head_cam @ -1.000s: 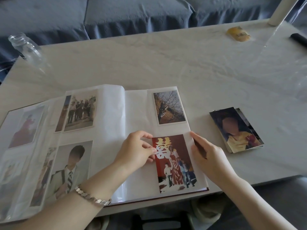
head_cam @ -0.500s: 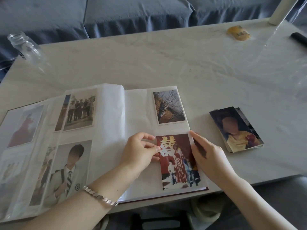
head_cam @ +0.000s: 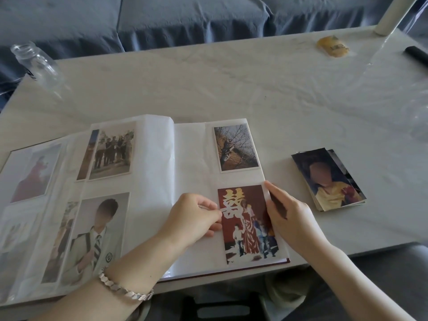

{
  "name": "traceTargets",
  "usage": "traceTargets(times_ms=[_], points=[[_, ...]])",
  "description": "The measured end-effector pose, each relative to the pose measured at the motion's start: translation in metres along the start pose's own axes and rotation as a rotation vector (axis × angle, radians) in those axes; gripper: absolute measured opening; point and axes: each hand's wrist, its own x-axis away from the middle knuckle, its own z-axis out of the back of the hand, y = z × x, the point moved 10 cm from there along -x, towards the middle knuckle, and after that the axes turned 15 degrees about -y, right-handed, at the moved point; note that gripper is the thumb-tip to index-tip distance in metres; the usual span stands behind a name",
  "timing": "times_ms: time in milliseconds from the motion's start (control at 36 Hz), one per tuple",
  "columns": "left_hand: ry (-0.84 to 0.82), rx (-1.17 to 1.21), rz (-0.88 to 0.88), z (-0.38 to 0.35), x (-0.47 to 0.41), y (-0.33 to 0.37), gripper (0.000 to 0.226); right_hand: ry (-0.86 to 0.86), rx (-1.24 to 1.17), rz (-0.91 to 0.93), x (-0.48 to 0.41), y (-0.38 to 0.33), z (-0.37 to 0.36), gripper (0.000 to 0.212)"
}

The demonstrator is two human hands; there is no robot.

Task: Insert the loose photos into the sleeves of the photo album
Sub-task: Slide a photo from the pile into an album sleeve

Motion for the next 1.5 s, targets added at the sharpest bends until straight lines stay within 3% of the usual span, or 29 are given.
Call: traceTargets(times_ms=[194,722,917,1250,1417,1500], points=[[-0.078,0.233,0.073,-0.014,0.000,-0.007,0.017,-0.037,-0.059,-0.027,0.000,0.005,-0.001,0.042],[0.051,-0.154,-0.027,-0.008,-0.003,0.011,0.018,-0.063,-0.079,-0.046,-0.001,0.006,-0.003,0.041],[0.173,-0.334,-0.129,-0.006,0.010,0.030,0.025,-0.063,-0.097,-0.039,-0.001,0.005,-0.002,0.041],[0.134,-0.066,-0.033,-0.003,0.002,0.008,0.019,-0.059,-0.114,-0.047,0.000,0.005,-0.001,0.041],[0.126,-0.006,-0.035,0.000,0.001,0.002,0.017,-0.057,-0.264,-0.102,-0.002,0.009,0.001,0.040],[0.099,0.059,-0.049,0.002,0.002,0.003,0.017,0.013,-0.226,-0.118,-0.001,0.000,0.011,0.027]])
